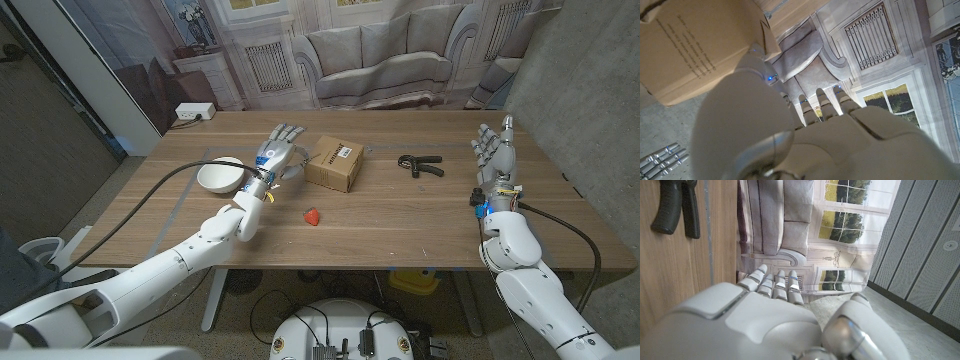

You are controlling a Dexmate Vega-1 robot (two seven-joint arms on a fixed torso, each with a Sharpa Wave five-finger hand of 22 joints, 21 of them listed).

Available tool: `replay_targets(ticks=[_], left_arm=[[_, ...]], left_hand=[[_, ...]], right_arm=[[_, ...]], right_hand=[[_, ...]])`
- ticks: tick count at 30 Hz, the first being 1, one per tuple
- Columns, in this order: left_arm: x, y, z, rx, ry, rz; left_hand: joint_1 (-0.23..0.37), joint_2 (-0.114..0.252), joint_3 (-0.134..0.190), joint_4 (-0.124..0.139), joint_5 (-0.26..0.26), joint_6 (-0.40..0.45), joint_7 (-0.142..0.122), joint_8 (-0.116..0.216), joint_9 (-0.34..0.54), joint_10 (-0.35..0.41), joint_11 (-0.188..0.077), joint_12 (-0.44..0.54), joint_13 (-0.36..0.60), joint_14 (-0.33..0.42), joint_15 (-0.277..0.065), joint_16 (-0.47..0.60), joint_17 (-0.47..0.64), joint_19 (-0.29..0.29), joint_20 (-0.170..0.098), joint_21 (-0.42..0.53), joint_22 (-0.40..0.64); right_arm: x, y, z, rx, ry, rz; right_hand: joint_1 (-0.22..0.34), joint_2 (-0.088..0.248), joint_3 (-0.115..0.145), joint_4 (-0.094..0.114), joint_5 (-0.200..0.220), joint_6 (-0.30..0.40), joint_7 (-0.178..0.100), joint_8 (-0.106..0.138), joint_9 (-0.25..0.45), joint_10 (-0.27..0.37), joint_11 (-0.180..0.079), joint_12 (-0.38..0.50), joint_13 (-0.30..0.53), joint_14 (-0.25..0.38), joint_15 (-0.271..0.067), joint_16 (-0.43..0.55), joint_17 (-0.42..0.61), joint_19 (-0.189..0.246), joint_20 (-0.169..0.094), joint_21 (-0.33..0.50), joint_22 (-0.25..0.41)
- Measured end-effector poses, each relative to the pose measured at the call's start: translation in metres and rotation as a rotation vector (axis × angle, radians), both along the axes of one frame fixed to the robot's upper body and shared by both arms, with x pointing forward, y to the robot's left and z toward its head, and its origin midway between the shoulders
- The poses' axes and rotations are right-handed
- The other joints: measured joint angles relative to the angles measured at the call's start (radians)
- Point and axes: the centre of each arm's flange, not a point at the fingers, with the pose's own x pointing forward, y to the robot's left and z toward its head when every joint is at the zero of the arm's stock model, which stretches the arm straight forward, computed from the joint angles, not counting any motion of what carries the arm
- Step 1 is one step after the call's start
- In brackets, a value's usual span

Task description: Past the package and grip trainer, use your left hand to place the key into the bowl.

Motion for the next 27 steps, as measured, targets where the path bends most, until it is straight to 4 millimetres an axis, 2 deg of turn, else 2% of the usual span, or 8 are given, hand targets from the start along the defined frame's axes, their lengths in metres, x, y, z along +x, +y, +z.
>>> replay_targets(ticks=[6, 16, 24, 27], left_arm=[[-0.0003, -0.0011, 0.0001, -0.009, -0.006, -0.006], [-0.002, -0.0019, -0.0015, -0.022, -0.008, -0.007], [-0.0042, -0.0028, -0.0017, -0.032, -0.02, 0.0], [-0.0053, -0.0032, -0.001, -0.034, -0.03, 0.002]], left_hand=[[0.01, 0.018, 0.0, 0.0, -0.008, 0.066, 0.04, 0.02, -0.007, 0.037, -0.005, 0.0, 0.0, 0.025, 0.0, 0.0, 0.005, 0.012, -0.001, 0.006, 0.0], [0.008, 0.029, 0.009, 0.0, -0.015, 0.099, 0.057, 0.027, -0.018, 0.074, -0.006, 0.0, 0.0, 0.048, -0.002, 0.008, 0.005, 0.026, 0.003, 0.012, 0.0], [-0.009, 0.048, 0.007, 0.018, -0.016, 0.099, 0.057, 0.027, -0.003, 0.108, -0.008, 0.009, 0.002, 0.078, -0.001, 0.008, 0.005, 0.04, -0.001, 0.012, 0.0], [-0.017, 0.056, 0.006, 0.025, -0.015, 0.088, 0.068, 0.027, 0.008, 0.125, -0.006, 0.009, 0.002, 0.088, -0.001, 0.009, 0.005, 0.046, -0.003, 0.012, 0.0]], right_arm=[[0.0005, 0.0, 0.0011, -0.004, -0.003, 0.003], [0.0022, -0.0011, 0.0004, -0.005, -0.005, 0.007], [0.0014, -0.0014, -0.0011, -0.003, -0.009, 0.01], [0.0006, -0.0018, -0.0026, -0.001, -0.01, 0.01]], right_hand=[[0.0, 0.0, -0.004, -0.004, 0.0, 0.0, 0.0, 0.0, 0.0, 0.0, 0.0, 0.0, 0.0, 0.0, 0.0, 0.0, 0.0, 0.0, 0.0, 0.0, 0.0], [0.0, 0.0, -0.004, -0.004, 0.0, 0.0, 0.0, 0.0, 0.0, 0.0, 0.0, 0.0, 0.0, 0.0, 0.0, 0.0, 0.0, 0.0, 0.0, 0.0, 0.0], [0.0, 0.0, -0.008, 0.0, 0.0, 0.0, 0.0, 0.0, 0.0, 0.0, 0.0, 0.0, 0.0, 0.004, -0.004, 0.0, 0.0, 0.0, 0.0, 0.0, 0.0], [0.0, 0.0, -0.008, 0.0, 0.0, 0.0, 0.0, 0.0, 0.0, 0.0, 0.0, 0.0, 0.0, 0.004, -0.004, 0.0, 0.0, 0.0, 0.0, 0.0, 0.0]])
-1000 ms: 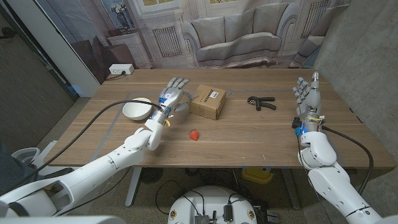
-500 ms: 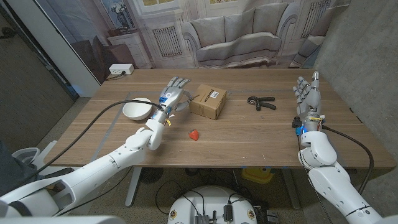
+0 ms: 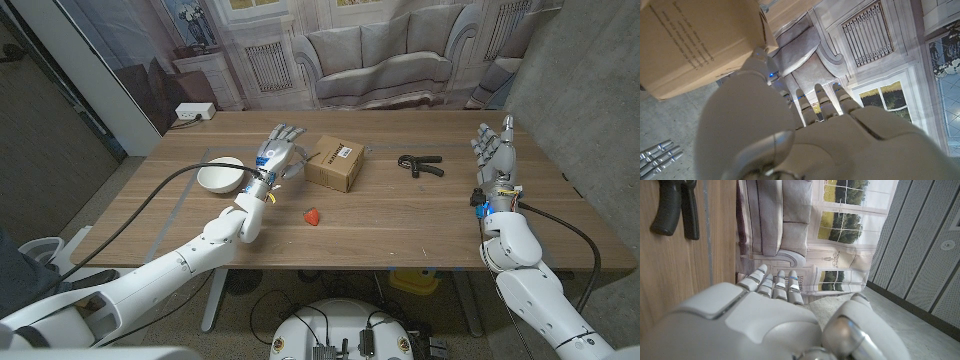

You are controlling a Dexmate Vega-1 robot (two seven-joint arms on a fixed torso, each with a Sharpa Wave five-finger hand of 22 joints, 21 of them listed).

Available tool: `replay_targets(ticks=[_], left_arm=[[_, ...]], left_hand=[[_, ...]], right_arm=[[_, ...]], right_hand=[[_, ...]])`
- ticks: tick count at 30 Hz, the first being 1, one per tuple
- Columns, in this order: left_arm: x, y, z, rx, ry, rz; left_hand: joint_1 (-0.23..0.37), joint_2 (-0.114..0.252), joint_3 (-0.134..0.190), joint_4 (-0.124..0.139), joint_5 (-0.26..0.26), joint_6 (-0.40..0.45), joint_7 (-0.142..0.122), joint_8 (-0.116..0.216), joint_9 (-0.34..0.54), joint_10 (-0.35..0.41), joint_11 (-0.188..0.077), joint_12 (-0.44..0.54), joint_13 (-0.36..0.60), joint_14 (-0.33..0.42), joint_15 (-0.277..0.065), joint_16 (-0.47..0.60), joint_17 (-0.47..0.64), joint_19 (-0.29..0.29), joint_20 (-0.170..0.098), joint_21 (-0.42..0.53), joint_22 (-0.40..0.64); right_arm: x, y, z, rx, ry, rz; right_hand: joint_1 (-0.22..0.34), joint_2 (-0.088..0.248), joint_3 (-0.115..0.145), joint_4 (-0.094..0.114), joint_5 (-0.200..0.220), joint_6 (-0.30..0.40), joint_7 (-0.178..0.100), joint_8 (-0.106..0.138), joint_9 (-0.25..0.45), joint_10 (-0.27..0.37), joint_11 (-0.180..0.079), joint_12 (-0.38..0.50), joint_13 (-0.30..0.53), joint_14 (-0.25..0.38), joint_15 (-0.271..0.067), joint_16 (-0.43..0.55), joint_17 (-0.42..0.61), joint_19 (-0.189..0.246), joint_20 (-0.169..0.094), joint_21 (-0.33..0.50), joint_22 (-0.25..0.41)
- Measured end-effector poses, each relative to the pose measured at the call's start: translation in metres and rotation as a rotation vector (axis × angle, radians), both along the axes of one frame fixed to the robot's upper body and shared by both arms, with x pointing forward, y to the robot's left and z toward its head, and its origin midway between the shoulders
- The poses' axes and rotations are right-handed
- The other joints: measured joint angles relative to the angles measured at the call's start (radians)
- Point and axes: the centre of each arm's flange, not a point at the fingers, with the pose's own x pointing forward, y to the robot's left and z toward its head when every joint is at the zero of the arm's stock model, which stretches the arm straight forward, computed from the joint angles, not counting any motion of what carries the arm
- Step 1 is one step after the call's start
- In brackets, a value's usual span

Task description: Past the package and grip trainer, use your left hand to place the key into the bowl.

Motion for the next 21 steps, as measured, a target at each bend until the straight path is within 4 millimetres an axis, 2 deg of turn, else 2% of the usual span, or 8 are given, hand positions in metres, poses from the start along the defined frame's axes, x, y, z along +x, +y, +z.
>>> replay_targets(ticks=[5, 8, 21], left_arm=[[-0.0018, -0.0007, 0.0014, -0.004, -0.013, 0.0], [-0.0025, -0.0009, 0.0022, -0.006, -0.019, 0.0], [-0.0066, -0.0026, 0.0067, -0.018, -0.045, -0.003]], left_hand=[[-0.004, 0.004, 0.001, 0.001, 0.005, -0.001, 0.001, 0.009, 0.012, 0.019, -0.002, 0.0, 0.0, 0.012, -0.002, 0.005, 0.0, 0.004, 0.004, 0.0, 0.0], [-0.007, 0.007, 0.001, 0.009, 0.005, -0.006, 0.006, 0.012, 0.019, 0.032, 0.0, 0.006, 0.0, 0.021, -0.001, 0.005, 0.0, 0.003, 0.004, 0.0, 0.0], [-0.009, 0.017, 0.004, 0.012, 0.012, -0.025, 0.025, 0.043, 0.052, 0.071, 0.0, 0.006, 0.005, 0.054, 0.0, 0.01, 0.0, 0.012, 0.013, 0.0, 0.0]], right_arm=[[-0.0018, -0.0014, -0.0027, 0.004, -0.001, -0.003], [-0.0032, -0.0016, -0.0035, 0.005, -0.003, -0.005], [-0.0099, -0.0018, -0.0068, 0.01, -0.008, -0.013]], right_hand=[[0.0, 0.0, 0.0, 0.0, 0.0, 0.0, 0.0, 0.0, 0.0, 0.0, 0.0, 0.0, 0.0, 0.0, 0.0, 0.0, 0.005, 0.0, 0.0, 0.0, 0.0], [-0.003, 0.003, 0.0, 0.0, 0.0, 0.0, 0.0, 0.0, 0.0, 0.0, 0.0, 0.0, 0.0, 0.0, 0.0, 0.0, 0.005, 0.0, 0.0, 0.0, 0.0], [-0.003, 0.003, -0.004, -0.004, 0.0, 0.0, 0.0, 0.0, 0.0, 0.005, -0.005, 0.0, 0.0, 0.0, 0.0, 0.0, 0.005, 0.0, 0.0, 0.0, 0.0]])
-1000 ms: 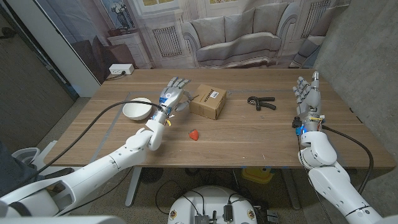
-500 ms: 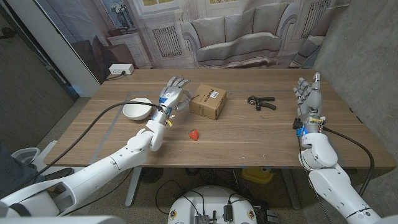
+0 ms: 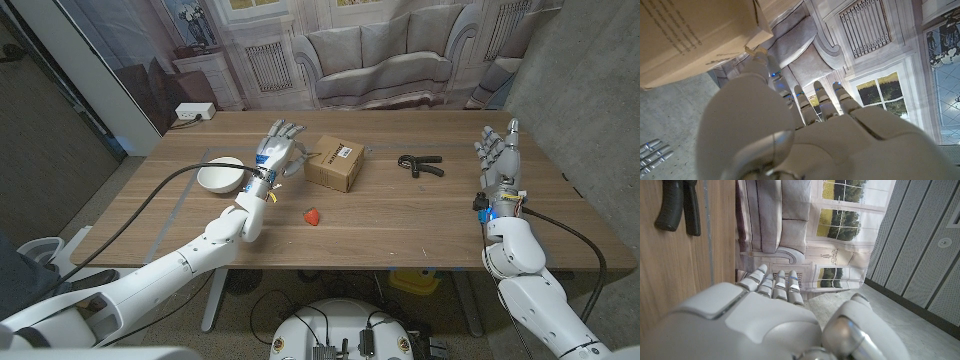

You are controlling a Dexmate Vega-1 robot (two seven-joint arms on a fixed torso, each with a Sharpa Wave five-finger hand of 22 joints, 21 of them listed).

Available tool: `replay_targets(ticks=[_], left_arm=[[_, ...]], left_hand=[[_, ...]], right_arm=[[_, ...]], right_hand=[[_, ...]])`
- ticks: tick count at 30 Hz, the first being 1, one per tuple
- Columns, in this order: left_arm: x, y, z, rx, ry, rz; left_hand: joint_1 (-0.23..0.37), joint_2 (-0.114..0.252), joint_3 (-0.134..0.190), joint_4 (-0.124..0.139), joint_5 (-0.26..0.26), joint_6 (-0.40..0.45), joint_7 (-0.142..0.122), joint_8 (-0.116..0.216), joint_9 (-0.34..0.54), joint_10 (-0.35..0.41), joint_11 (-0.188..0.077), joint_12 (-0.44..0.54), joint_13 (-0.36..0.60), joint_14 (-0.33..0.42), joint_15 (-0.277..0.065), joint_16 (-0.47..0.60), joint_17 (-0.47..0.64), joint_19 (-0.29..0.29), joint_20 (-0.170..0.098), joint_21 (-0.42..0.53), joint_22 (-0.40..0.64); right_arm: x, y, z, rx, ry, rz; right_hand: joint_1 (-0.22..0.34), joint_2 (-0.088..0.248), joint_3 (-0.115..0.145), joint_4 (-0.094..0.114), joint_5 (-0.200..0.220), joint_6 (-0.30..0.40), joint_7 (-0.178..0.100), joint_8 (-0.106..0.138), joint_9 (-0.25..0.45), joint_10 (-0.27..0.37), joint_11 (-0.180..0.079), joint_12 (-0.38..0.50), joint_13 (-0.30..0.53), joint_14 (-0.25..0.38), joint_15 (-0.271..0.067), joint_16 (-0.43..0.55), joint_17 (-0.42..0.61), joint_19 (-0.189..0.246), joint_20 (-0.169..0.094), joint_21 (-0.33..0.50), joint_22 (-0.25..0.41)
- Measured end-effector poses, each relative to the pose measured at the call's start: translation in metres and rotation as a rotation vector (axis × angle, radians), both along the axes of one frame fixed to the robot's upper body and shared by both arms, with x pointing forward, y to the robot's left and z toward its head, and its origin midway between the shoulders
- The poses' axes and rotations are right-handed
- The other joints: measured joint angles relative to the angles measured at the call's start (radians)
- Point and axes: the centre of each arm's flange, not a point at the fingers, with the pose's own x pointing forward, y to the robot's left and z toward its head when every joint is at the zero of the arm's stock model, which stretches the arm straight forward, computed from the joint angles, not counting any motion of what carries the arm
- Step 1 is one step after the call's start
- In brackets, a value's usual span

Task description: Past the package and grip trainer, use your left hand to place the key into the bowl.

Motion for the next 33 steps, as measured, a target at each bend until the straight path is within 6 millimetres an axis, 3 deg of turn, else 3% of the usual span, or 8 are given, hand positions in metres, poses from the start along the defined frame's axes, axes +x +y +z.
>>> replay_targets(ticks=[4, 33], left_arm=[[-0.001, 0.0, 0.001, -0.01, -0.006, -0.001], [-0.017, 0.004, 0.017, -0.059, -0.029, 0.004]], left_hand=[[0.001, 0.007, 0.0, 0.0, 0.0, -0.004, 0.01, 0.016, 0.015, 0.019, 0.002, 0.0, 0.005, 0.02, -0.002, 0.001, 0.004, 0.007, 0.007, 0.0, 0.0], [0.004, 0.011, 0.008, 0.0, -0.001, -0.004, 0.01, 0.054, 0.055, 0.035, -0.003, 0.009, 0.019, 0.033, 0.001, 0.001, 0.005, 0.007, 0.007, 0.0, 0.0]], right_arm=[[-0.002, 0.0, -0.001, 0.001, -0.001, -0.002], [-0.001, 0.004, 0.005, -0.006, -0.009, 0.0]], right_hand=[[0.0, 0.0, 0.0, 0.0, 0.0, 0.0, 0.0, 0.0, 0.0, 0.0, 0.0, 0.0, 0.0, 0.0, 0.0, 0.0, 0.0, 0.005, -0.005, 0.0, 0.0], [0.0, 0.0, 0.0, 0.0, 0.0, 0.0, 0.0, 0.0, 0.0, 0.0, 0.0, 0.0, 0.0, 0.0, 0.0, 0.0, 0.0, 0.005, -0.005, 0.0, 0.0]])
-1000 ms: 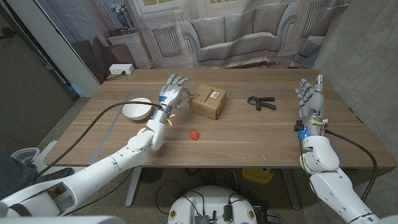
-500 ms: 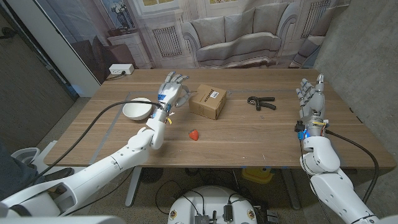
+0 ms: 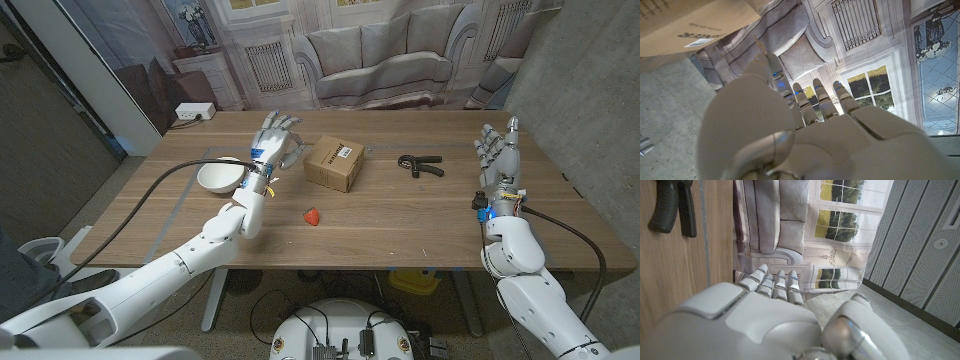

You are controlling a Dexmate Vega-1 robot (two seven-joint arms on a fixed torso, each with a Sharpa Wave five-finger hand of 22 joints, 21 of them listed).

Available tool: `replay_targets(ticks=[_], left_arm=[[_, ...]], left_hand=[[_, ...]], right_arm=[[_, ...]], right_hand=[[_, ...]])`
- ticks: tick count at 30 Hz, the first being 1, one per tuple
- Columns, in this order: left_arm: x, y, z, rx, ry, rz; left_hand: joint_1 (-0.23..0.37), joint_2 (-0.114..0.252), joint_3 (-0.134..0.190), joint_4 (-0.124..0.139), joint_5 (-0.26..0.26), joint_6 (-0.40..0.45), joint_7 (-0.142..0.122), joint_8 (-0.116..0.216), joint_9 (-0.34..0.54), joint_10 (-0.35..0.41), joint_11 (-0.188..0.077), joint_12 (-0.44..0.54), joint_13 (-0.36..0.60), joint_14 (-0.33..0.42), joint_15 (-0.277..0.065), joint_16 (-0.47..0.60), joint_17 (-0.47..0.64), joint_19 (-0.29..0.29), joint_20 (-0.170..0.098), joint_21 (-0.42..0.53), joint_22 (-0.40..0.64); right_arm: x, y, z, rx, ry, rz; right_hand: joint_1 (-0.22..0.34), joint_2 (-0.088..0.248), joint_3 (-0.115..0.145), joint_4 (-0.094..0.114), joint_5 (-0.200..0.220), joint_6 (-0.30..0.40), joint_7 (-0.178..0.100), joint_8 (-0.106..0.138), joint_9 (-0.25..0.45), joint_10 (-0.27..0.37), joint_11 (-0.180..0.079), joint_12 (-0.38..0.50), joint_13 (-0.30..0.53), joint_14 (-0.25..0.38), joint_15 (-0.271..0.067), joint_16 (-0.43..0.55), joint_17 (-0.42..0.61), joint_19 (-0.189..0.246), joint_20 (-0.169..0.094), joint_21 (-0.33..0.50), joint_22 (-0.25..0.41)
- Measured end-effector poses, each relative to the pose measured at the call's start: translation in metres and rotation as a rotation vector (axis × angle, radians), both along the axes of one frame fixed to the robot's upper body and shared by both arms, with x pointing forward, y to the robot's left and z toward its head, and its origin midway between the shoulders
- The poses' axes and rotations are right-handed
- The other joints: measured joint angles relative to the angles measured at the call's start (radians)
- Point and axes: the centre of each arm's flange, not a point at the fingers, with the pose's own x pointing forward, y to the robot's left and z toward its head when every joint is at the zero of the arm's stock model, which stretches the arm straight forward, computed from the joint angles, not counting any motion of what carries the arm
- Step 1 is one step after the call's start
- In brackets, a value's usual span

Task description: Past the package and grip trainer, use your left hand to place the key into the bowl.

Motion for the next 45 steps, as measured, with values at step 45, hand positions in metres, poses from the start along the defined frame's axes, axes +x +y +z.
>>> replay_targets(ticks=[45], left_arm=[[-0.049, 0.024, 0.0, -0.065, -0.054, 0.059]], left_hand=[[0.0, 0.0, 0.017, 0.0, -0.012, -0.004, 0.004, 0.039, 0.016, 0.009, 0.002, -0.015, 0.009, 0.0, 0.0, -0.015, 0.004, 0.0, 0.0, 0.0, 0.0]], right_arm=[[0.005, -0.001, -0.003, 0.006, 0.008, 0.006]], right_hand=[[-0.004, 0.004, -0.003, -0.003, 0.0, 0.0, 0.0, 0.0, 0.0, 0.0, 0.0, 0.0, 0.0, 0.0, 0.0, 0.0, -0.002, 0.0, 0.0, 0.0, 0.0]])
